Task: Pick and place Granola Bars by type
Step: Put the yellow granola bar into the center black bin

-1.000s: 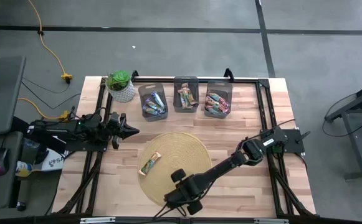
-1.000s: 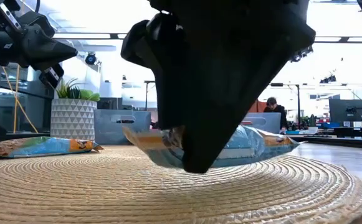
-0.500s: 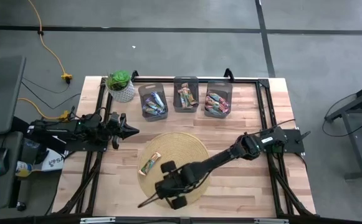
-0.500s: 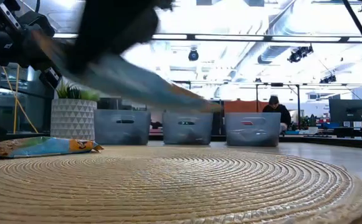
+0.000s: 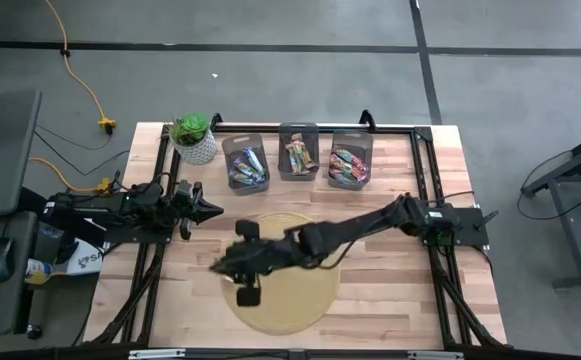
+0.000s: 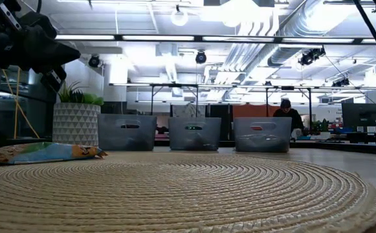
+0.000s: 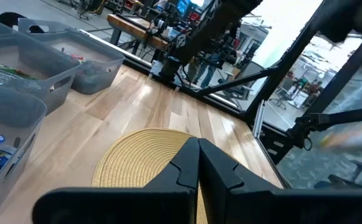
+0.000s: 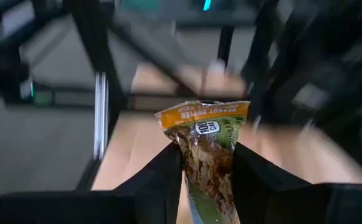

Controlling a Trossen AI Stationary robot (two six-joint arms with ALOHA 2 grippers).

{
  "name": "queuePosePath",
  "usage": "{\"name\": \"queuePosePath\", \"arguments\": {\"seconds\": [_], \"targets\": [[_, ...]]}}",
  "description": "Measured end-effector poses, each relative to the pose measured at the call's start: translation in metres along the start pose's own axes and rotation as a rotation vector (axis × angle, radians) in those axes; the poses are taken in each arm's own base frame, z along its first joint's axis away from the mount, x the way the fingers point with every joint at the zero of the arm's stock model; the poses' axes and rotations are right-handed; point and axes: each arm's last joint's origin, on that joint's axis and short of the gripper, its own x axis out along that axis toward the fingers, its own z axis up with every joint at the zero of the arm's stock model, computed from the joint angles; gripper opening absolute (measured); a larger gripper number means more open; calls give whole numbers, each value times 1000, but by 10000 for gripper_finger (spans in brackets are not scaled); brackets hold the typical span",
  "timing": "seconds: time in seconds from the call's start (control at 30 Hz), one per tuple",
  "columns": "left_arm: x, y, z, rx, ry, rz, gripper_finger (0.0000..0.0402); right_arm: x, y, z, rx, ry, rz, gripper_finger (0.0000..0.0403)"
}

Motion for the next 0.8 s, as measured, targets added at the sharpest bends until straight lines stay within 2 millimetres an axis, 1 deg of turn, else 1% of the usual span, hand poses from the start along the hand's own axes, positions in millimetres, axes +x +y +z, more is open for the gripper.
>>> {"name": "queuePosePath", "arguments": {"seconds": [0.1, 0.17, 0.3, 0.37, 0.43, 0.57, 0.67, 0.8], "targets": [[0, 0, 0, 0, 0, 0, 1, -18, -10, 26, -6, -143, -21, 103], [0, 0, 0, 0, 0, 0, 1, -34, -16, 44, -21, -235, -55, 103], [0, 0, 0, 0, 0, 0, 1, -76, -26, 78, -53, -403, -139, 103], [0, 0, 0, 0, 0, 0, 1, -95, -30, 90, -73, -446, -191, 103], [0, 0, 0, 0, 0, 0, 1, -111, -33, 97, -99, -466, -246, 103], [0, 0, 0, 0, 0, 0, 1, -136, -37, 108, -136, -492, -345, 103], [0, 0, 0, 0, 1, 0, 1, -145, -40, 111, -159, -485, -410, 103], [0, 0, 0, 0, 0, 0, 1, -147, -43, 110, -163, -448, -553, 103]]}}
